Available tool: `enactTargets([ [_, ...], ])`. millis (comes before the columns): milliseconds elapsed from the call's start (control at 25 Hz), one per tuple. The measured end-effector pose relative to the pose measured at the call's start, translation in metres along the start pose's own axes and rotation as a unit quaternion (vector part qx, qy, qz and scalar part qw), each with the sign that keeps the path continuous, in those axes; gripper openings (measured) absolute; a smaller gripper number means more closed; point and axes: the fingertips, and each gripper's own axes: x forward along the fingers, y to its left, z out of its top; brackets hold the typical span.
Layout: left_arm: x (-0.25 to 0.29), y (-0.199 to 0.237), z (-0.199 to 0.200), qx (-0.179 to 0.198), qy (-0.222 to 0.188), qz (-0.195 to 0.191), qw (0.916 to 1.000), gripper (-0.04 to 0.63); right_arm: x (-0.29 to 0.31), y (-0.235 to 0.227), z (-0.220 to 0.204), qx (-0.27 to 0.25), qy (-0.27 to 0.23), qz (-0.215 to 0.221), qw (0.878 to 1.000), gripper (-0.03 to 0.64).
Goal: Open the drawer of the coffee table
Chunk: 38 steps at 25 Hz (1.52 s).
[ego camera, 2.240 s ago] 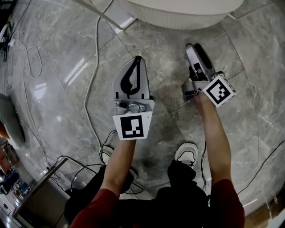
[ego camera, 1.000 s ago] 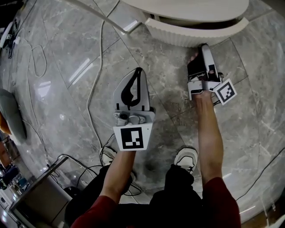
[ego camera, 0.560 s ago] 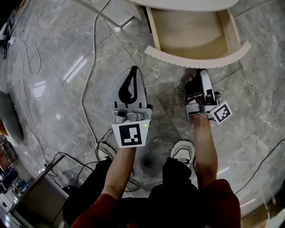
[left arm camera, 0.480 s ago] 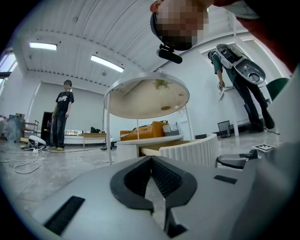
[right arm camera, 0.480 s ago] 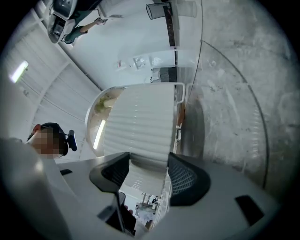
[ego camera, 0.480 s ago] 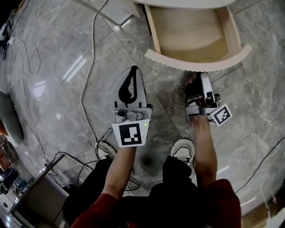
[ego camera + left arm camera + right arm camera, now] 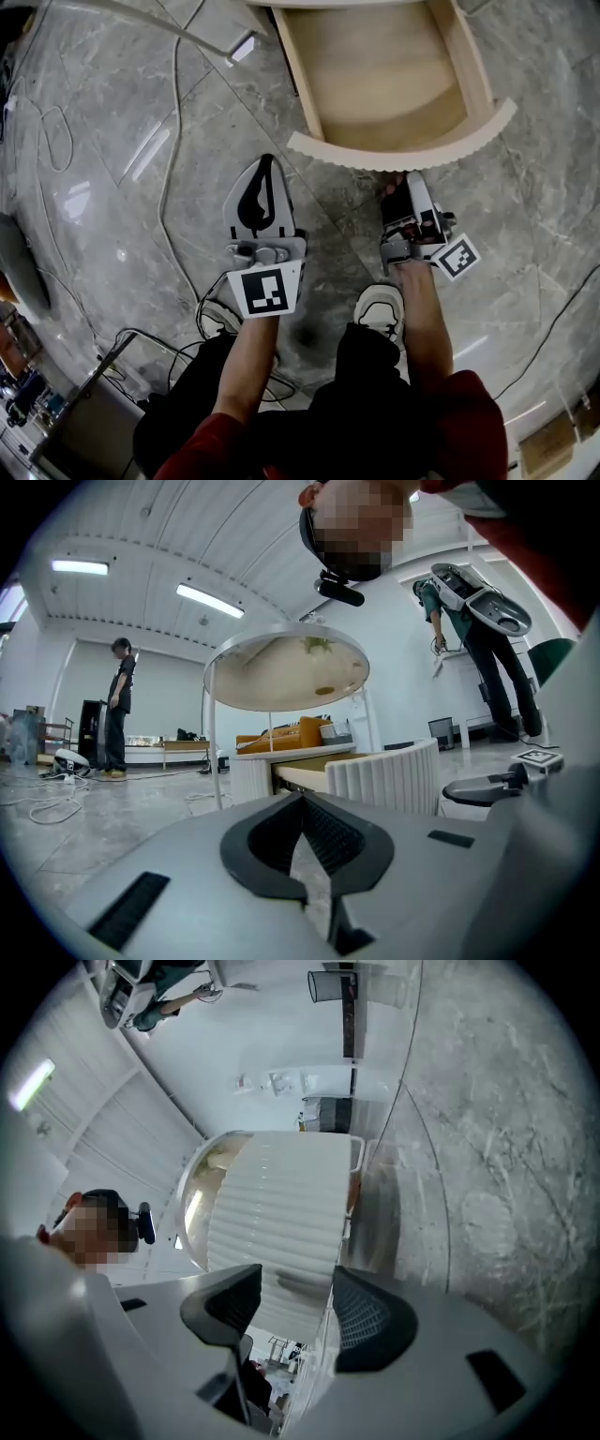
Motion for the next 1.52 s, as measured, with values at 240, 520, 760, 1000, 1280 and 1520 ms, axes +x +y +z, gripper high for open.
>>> enactTargets([
  [240,-0.002,0.001,0.001,0.002,-0.002,-0.003,1.0,0.014,0.003,0.005,-0.006,-0.033,0.013,-0.018,0.999,0.262],
  [520,-0.003,-0.005,-0.005,-0.001,0.003,-0.013,0.9999,0.014,-0.009,0.003,-0.02,-0.345,0.08,-0.17,0.92,0.272],
  [760,-0.007,-0.007,-0.008,0.002,0.0,-0.019,0.9998,0.014,-0.016,0.016,-0.022,-0.593,0.083,-0.234,0.766,0.272],
  [1000,-0.009,0.0,-0.003,-0.003,-0.004,-0.022,0.9997,0.014,-0.013,0.031,-0.02,-0.595,0.071,-0.227,0.768,0.272],
  [1280,-0.003,0.034,0.064,0.001,-0.034,-0.03,0.999,0.014,0.009,0.114,-0.022,-0.601,0.072,-0.203,0.77,0.272],
  [1520,-0.005,0.08,0.162,0.007,-0.03,-0.016,0.9994,0.014,0.056,0.23,-0.016,-0.597,0.091,-0.186,0.775,0.272],
])
